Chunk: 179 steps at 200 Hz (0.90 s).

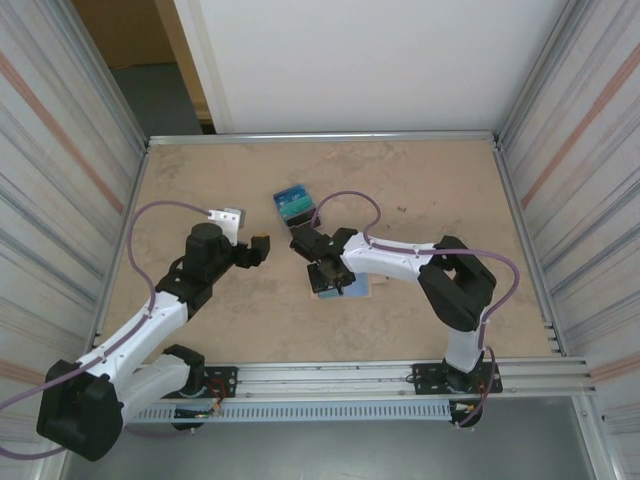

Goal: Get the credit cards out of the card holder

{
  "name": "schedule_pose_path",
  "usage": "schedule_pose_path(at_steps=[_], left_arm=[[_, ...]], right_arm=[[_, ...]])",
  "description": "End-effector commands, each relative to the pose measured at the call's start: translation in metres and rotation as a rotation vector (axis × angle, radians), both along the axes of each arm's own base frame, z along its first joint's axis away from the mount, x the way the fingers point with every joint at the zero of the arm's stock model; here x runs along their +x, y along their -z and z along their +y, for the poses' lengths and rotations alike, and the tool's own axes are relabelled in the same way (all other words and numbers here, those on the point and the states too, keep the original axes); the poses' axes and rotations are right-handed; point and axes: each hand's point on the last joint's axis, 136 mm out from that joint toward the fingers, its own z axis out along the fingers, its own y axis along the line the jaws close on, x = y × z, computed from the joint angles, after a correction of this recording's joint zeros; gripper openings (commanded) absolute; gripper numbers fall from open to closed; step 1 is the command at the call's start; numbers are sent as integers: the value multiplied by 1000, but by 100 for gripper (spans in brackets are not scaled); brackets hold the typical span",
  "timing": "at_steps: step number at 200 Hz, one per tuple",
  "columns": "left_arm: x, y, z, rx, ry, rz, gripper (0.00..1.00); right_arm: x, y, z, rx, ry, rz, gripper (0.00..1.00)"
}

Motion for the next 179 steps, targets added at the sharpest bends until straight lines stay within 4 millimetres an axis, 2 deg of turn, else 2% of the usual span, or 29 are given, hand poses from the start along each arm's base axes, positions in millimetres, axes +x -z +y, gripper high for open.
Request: schedule_pose_path(at_steps=[1, 64, 119, 179], left_arm=[[2, -1, 2, -10, -21, 2, 91], [3, 2, -1, -17, -17, 21, 91], [1, -5, -1, -30, -12, 7, 91], [-2, -12, -4, -42, 6, -4, 90]], right_arm=[[3, 6, -2, -22, 25, 4, 48], [-3, 23, -3, 28, 39, 63, 56], [-6, 32, -15, 6, 65, 79, 42], [-3, 18, -9, 89, 59, 58, 30]])
